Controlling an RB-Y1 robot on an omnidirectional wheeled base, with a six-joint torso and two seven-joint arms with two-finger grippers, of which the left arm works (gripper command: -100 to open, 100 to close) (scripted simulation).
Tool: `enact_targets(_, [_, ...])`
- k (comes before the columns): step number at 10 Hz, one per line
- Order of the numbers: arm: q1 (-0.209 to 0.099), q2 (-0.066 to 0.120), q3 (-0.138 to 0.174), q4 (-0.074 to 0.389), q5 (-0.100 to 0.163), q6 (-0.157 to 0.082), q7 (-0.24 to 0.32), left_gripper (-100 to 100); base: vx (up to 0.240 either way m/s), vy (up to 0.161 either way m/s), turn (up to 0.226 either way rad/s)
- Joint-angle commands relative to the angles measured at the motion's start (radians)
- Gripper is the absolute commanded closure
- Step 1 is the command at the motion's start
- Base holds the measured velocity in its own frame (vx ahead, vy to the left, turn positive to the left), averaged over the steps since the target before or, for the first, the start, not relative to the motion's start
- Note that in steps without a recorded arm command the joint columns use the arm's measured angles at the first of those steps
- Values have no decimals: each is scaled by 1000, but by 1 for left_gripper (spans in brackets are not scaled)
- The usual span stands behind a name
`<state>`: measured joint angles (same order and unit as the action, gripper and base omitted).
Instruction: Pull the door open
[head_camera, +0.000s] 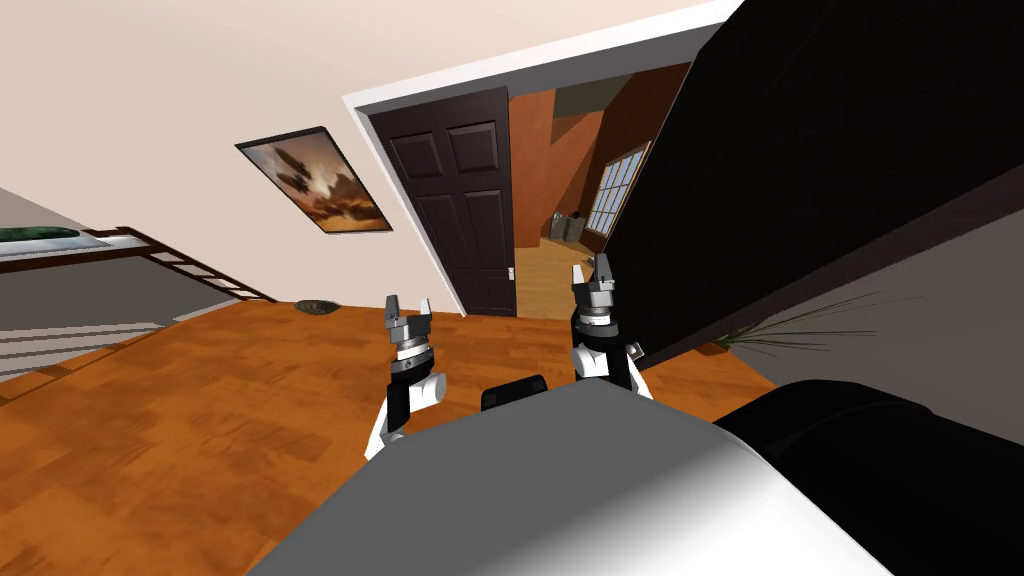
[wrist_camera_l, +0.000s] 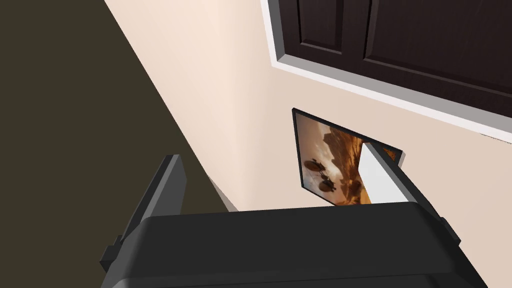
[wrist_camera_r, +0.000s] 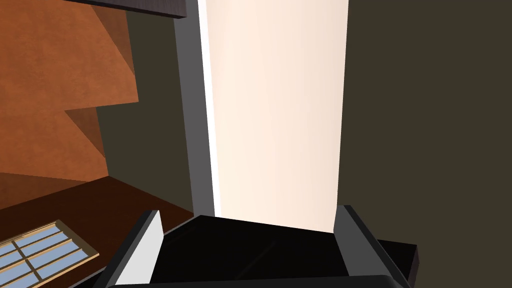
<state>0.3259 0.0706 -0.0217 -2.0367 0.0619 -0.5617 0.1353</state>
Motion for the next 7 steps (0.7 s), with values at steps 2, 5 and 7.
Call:
enact_targets(2, [-31,4,-4,77,0,-11,-8,-100,104,-33,-57])
enact_targets(5, [-65,10,-7,165,2,-27,-16,-100,96,-26,-57])
enact_targets(7, [-76,11,-8,204,3,-33,-19,-100,63,-19,-29])
